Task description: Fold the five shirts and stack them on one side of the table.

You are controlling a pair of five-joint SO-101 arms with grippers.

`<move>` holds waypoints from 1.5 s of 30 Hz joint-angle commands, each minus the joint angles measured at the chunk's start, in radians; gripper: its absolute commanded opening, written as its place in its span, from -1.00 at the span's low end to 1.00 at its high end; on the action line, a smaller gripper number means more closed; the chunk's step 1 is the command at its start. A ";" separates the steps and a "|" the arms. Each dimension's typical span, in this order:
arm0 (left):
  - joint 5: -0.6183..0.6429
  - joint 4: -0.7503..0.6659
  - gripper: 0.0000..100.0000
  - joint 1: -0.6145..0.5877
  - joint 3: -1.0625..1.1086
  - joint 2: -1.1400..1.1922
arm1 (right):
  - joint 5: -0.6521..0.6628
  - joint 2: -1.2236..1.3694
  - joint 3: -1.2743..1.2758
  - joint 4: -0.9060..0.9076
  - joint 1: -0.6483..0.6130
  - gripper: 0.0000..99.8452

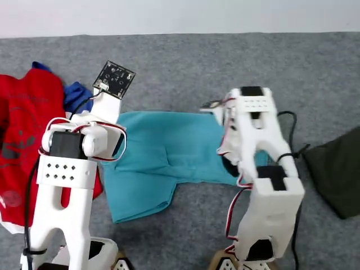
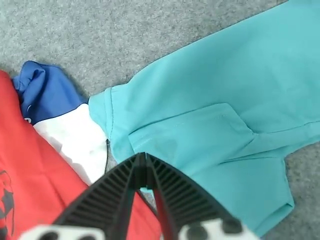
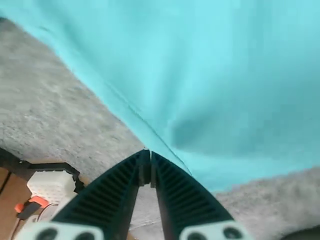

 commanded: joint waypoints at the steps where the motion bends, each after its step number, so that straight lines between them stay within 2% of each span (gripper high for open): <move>1: 0.008 -0.020 -1.00 0.006 -0.007 -0.028 | -0.020 -0.059 -0.021 -0.031 -0.041 -0.98; 5: 0.008 -0.020 -1.00 0.000 -0.005 -0.029 | -0.035 0.022 0.002 -0.079 -0.039 -0.98; 11: 0.008 -0.018 -1.00 -0.005 -0.008 -0.034 | -0.037 0.087 0.006 -0.036 -0.039 -0.98; 17: 0.012 -0.017 -1.00 -0.115 -0.036 -0.035 | -0.037 -0.061 0.005 -0.050 -0.058 -0.98; 19: 0.057 -0.018 -1.00 -0.163 -0.053 -0.035 | -0.043 -0.096 0.009 -0.065 -0.062 -0.98; 23: 0.124 -0.020 -1.00 -0.232 -0.082 -0.035 | -0.109 -0.136 0.005 -0.091 -0.019 -0.98; 29: 0.127 -0.014 -1.00 -0.292 -0.082 -0.035 | -0.253 -0.180 0.005 -0.143 0.091 -0.98; 38: 0.127 -0.012 -1.00 -0.347 -0.081 -0.035 | -0.629 -0.216 0.006 -0.306 0.154 -0.98; 45: 0.127 -0.020 -1.00 -0.347 -0.082 -0.035 | -0.660 -0.174 0.003 -0.506 0.162 -0.97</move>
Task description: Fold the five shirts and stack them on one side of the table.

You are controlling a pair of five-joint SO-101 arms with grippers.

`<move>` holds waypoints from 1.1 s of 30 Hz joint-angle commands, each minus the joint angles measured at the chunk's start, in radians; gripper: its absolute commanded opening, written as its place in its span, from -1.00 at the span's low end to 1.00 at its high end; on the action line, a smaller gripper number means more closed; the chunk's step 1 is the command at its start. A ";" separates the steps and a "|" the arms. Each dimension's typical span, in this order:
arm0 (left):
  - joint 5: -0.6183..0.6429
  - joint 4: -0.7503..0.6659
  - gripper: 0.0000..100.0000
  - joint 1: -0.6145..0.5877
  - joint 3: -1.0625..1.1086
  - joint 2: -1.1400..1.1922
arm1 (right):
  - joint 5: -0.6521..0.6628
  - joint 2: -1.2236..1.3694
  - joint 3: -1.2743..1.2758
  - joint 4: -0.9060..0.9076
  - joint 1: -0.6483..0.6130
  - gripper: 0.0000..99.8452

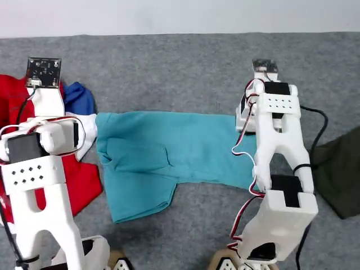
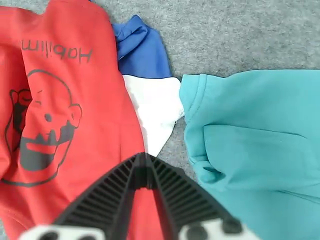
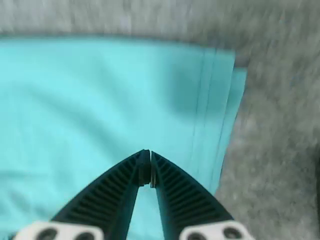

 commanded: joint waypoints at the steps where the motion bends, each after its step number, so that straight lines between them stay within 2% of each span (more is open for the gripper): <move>1: 0.009 -0.020 -1.00 -0.003 -0.036 -0.034 | -0.015 -0.007 -0.018 -0.081 0.012 -0.96; 7: 0.006 -0.020 -1.00 0.002 -0.035 -0.028 | -0.014 0.125 -0.127 -0.093 0.082 -0.73; 13: 0.005 -0.017 -1.00 -0.005 -0.031 -0.028 | 0.063 0.254 -0.292 -0.088 0.147 -0.73; 19: 0.005 -0.018 -1.00 -0.005 -0.030 -0.028 | 0.064 0.341 -0.393 -0.039 0.143 -0.73; 27: 0.003 -0.014 -1.00 -0.005 -0.030 -0.029 | 0.057 0.367 -0.399 -0.028 0.116 -0.73; 33: 0.003 -0.018 -1.00 0.000 -0.030 -0.028 | 0.057 0.372 -0.399 -0.030 0.107 -0.90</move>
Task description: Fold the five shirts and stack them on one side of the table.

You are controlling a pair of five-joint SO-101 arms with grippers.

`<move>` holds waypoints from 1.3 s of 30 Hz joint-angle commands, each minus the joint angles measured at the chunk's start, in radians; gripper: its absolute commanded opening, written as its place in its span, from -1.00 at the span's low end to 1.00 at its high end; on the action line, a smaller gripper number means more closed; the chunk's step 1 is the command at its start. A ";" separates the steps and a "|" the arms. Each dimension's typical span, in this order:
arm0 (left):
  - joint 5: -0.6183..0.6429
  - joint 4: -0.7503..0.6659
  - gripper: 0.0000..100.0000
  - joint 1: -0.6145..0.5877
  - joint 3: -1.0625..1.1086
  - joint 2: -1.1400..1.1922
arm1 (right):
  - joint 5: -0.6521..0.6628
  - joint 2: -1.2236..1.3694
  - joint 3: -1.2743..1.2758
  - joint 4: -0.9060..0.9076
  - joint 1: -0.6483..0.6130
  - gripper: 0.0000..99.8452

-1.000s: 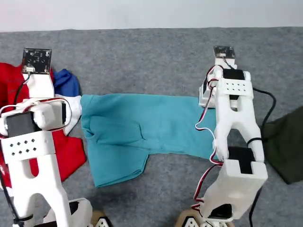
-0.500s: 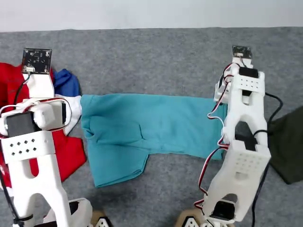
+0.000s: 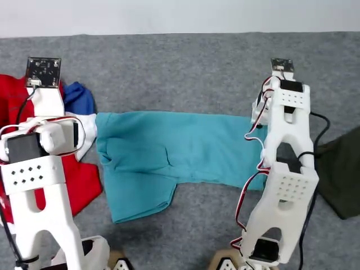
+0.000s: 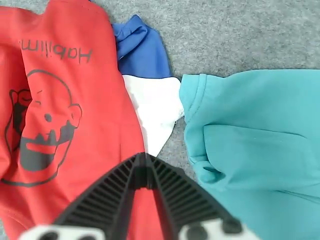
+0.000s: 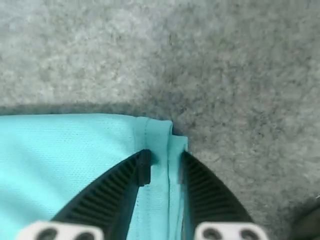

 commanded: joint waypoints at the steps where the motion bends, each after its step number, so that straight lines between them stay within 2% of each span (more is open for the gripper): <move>1: 0.003 -0.020 -1.00 0.002 -0.030 -0.028 | 0.005 -0.013 -0.058 0.001 -0.022 -0.92; 4: 0.003 -0.020 -1.00 0.002 -0.030 -0.026 | 0.005 -0.018 -0.060 -0.002 -0.030 -0.98; 17: 0.003 -0.020 -1.00 0.002 -0.030 -0.026 | 0.011 -0.013 -0.212 -0.050 -0.038 -0.98; 26: 0.003 -0.014 -1.00 0.002 -0.030 -0.028 | 0.012 0.036 -0.218 -0.073 -0.033 -0.97; 28: 0.003 -0.014 -1.00 0.002 -0.030 -0.028 | 0.012 0.048 -0.218 -0.065 -0.031 -0.89; 32: 0.003 -0.014 -1.00 0.002 -0.030 -0.031 | 0.008 0.027 -0.244 0.012 -0.033 -0.58; 39: 0.003 -0.012 -1.00 0.002 -0.031 -0.034 | 0.012 -0.056 -0.390 0.179 -0.064 -0.55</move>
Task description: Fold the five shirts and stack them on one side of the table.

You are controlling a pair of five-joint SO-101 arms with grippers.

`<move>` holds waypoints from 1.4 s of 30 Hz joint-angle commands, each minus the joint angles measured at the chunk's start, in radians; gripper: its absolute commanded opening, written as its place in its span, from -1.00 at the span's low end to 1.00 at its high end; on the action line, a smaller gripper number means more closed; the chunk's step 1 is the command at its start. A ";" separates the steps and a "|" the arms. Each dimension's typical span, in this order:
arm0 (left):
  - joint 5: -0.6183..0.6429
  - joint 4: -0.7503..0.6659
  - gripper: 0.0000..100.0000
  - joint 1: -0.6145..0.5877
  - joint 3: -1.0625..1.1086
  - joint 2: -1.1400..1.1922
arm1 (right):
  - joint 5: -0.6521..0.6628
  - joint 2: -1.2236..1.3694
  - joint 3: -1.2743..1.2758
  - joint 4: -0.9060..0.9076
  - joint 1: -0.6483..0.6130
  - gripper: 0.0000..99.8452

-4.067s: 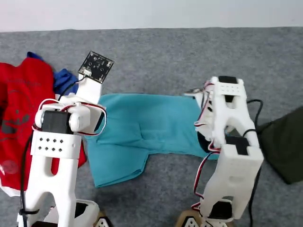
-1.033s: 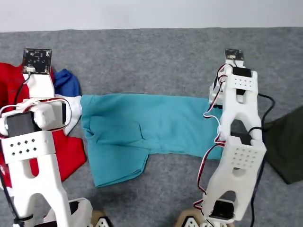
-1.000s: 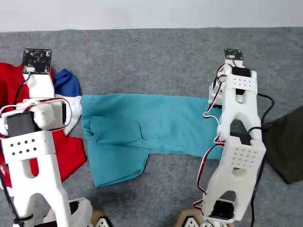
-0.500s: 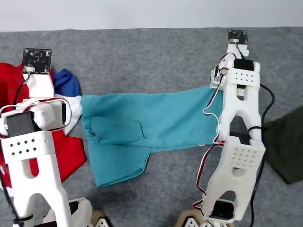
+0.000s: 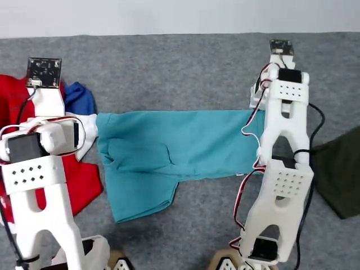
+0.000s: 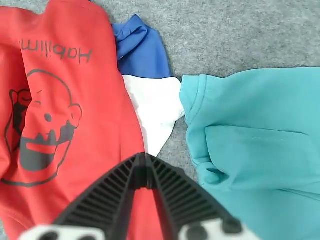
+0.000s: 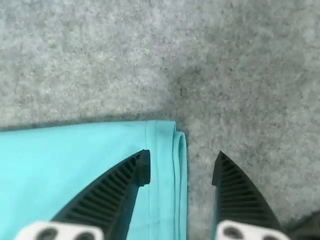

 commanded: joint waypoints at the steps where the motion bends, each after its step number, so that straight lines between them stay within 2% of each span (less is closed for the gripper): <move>1: 0.003 -0.012 -1.00 0.002 -0.033 -0.034 | 0.012 -0.117 -0.109 0.097 -0.039 -0.56; 4: 0.003 -0.012 -1.00 0.002 -0.035 -0.034 | 0.012 -0.125 -0.117 0.189 -0.087 -0.69; 8: 0.003 -0.012 -1.00 0.002 -0.035 -0.034 | 0.011 -0.099 -0.112 0.312 -0.120 -1.00; 11: 0.003 -0.012 -1.00 0.002 -0.035 -0.034 | 0.011 -0.059 -0.110 0.397 -0.116 -0.98; 17: 0.003 -0.012 -1.00 0.002 -0.035 -0.034 | 0.017 -0.033 0.009 0.401 -0.028 -0.98; 20: 0.003 -0.012 -1.00 0.002 -0.035 -0.034 | 0.068 -0.042 0.086 0.401 -0.008 -0.98; 27: 0.003 -0.015 -1.00 0.002 -0.035 -0.034 | 0.083 -0.025 0.239 0.320 0.031 -0.98; 32: 0.003 -0.014 -1.00 0.002 -0.035 -0.034 | 0.112 0.001 0.245 0.303 0.091 -0.98; 39: 0.005 -0.014 -1.00 0.003 -0.035 -0.034 | 0.124 -0.110 0.245 0.384 0.081 -0.98; 42: 0.006 -0.012 -1.00 0.043 -0.035 -0.034 | 0.124 -0.197 0.247 0.398 0.067 -0.98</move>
